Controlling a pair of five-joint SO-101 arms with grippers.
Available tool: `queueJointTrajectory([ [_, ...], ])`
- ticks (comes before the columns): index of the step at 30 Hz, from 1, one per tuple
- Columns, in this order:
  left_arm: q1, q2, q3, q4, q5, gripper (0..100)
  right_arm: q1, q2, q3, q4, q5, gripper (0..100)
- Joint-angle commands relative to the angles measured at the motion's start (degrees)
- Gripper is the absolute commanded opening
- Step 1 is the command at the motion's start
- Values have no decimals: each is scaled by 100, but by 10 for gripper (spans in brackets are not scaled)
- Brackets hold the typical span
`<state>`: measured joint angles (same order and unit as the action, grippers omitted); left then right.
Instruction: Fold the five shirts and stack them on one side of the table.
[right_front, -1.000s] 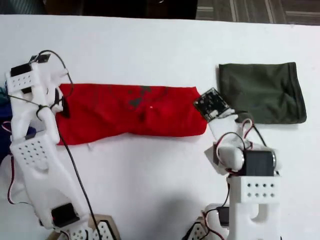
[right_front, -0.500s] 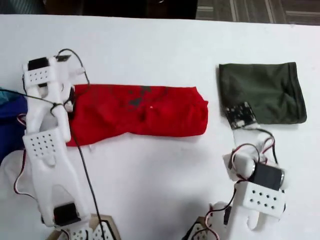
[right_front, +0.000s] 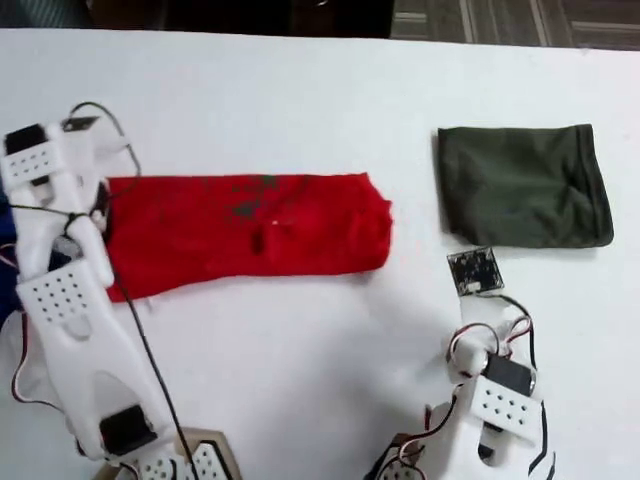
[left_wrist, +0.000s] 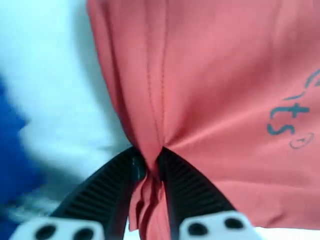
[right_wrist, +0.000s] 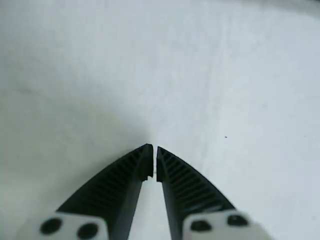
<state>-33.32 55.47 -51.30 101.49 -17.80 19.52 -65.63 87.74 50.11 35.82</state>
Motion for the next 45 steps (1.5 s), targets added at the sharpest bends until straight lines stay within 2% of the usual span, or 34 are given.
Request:
queueJointTrajectory([
  [1,-88,-1029,303,97,-79,25,48,-127,18,-136,18,19],
  [7,712,-2426,1727,88,-26,25,22,-136,97,-136,18,19],
  [10,1275,-3112,2281,88,290,25,22,-136,97,-136,9,19],
  [16,2690,-4193,2484,62,835,25,31,-136,105,-136,9,19],
  [20,3780,-4352,2475,-44,1055,25,40,-136,105,-119,9,19],
  [26,4932,-4062,2475,-818,1240,25,22,-136,105,-119,9,19],
  [32,5486,-3622,2475,-1556,1240,25,13,-136,105,-127,9,19],
  [45,6022,-3270,2475,-2840,1222,25,13,-136,105,-127,9,19],
])
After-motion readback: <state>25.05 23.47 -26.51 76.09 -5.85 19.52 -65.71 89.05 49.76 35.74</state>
